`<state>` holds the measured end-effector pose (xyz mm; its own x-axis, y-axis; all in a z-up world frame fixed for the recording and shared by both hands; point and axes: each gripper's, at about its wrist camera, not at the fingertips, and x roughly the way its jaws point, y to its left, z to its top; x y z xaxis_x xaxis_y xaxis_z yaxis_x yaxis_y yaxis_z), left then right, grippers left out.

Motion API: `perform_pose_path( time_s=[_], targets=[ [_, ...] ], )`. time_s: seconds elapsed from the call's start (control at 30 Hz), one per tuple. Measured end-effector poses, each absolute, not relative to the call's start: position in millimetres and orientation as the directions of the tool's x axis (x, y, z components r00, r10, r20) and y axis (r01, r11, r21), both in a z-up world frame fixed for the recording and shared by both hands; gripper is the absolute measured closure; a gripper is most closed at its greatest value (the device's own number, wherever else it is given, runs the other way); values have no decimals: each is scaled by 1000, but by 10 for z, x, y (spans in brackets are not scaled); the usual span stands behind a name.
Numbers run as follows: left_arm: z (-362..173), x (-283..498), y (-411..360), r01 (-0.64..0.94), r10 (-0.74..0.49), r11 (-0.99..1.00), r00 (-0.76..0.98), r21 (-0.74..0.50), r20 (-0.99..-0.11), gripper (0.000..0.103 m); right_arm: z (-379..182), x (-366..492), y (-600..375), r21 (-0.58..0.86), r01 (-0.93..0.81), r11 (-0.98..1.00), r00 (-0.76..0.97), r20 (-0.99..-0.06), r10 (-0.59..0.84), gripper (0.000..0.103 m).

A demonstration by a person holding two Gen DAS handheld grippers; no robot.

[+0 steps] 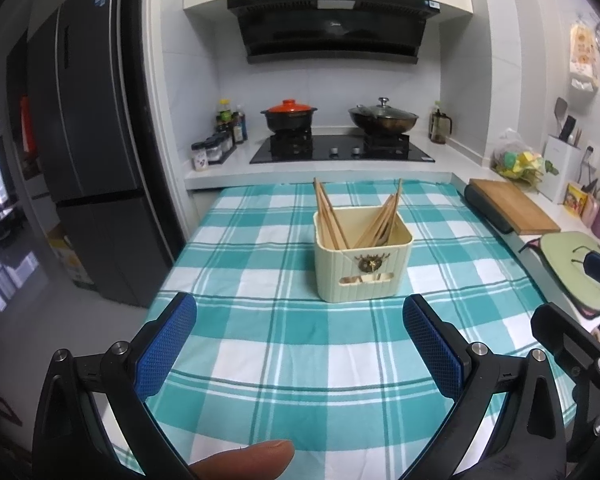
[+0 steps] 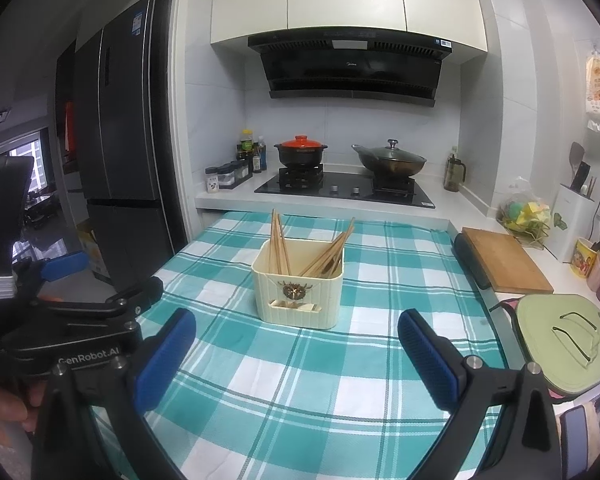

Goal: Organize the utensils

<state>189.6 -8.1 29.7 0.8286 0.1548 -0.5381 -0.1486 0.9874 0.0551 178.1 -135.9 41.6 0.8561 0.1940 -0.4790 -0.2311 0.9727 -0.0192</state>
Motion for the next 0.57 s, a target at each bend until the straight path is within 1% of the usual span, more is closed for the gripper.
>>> perform_pose_path(
  time_s=[0.37, 0.57],
  targets=[
    [292, 1908, -58, -147, 149, 988, 828, 48, -541, 0, 407, 1752, -1367, -18, -232, 973, 853, -484, 194, 0],
    [286, 1867, -27, -167, 163, 985, 838, 39, -520, 0, 391, 1756, -1352, -15, -226, 974, 851, -490, 190, 0]
  ],
)
